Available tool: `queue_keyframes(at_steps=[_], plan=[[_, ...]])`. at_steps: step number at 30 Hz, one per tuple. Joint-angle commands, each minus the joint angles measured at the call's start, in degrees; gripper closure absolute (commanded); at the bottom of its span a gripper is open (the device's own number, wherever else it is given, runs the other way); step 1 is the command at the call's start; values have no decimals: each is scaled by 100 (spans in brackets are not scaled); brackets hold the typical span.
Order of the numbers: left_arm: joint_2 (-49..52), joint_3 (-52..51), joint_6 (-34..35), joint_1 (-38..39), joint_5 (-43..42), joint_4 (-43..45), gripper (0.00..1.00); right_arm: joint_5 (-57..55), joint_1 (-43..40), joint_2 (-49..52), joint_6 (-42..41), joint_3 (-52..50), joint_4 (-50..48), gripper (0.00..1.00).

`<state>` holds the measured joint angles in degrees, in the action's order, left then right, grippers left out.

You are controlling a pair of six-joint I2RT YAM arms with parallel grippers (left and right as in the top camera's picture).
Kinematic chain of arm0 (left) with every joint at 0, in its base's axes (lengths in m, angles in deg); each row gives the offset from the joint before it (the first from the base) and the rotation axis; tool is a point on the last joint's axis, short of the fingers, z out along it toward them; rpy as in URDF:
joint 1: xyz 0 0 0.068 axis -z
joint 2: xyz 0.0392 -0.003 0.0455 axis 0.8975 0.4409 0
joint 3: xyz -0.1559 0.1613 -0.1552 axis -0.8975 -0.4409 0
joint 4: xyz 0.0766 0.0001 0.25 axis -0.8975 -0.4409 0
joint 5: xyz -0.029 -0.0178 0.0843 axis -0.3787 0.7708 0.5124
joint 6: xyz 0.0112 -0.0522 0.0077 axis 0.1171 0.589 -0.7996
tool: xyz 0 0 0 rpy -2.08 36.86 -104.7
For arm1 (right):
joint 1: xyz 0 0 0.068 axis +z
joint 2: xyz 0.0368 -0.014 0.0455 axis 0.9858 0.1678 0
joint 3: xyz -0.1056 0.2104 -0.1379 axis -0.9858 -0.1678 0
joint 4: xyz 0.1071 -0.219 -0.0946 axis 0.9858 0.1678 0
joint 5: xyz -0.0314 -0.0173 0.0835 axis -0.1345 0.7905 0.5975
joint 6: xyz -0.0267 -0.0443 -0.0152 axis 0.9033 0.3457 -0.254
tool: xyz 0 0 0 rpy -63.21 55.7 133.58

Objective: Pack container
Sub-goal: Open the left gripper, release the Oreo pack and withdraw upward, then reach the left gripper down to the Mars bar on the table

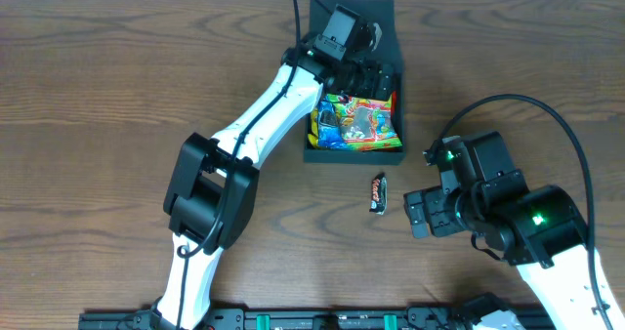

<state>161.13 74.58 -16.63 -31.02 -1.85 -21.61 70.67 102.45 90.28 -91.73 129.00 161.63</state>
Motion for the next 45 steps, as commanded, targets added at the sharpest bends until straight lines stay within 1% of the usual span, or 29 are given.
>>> queue_keyframes(at_steps=[1,6,10,17,19,23,26,28,32,35,37,40,42,45], plan=[[-413,468,-149,-92,70,-345,5,22,81,-42,-57,-4,-11,1],[-1095,737,-243,-173,846,-1104,5,24,81,-42,-57,-4,-2,1],[-1657,737,-326,-190,975,-1873,5,24,81,-42,-59,-4,13,1],[-2339,734,-363,-205,1401,-3963,5,24,81,-42,-59,-4,33,1],[-2474,721,-365,-195,1405,-4389,5,24,81,-42,-59,-4,33,1],[-2931,256,-363,-90,1705,-4647,5,24,81,-44,-61,-4,42,1],[-3368,-463,-332,-13,1740,-4503,5,24,81,-66,-61,-2,63,1],[-3620,-1032,-192,61,1742,-4280,5,24,81,-138,-61,-2,72,1],[-4057,-2754,533,527,1733,-3099,4,22,81,-457,-59,-2,50,1],[-4019,-3512,975,990,1727,-2212,5,20,81,-658,-57,-2,48,1],[-3912,-3860,1300,1379,1703,-1572,4,17,81,-765,-50,-2,46,1],[-3576,-3963,1519,1974,1718,-850,5,20,81,-907,-31,-2,28,1],[-3338,-3963,1703,2245,1753,-516,5,20,81,-955,-13,-2,26,1],[-2929,-3963,2243,2465,1834,-214,5,20,81,-975,-15,-2,31,1]])
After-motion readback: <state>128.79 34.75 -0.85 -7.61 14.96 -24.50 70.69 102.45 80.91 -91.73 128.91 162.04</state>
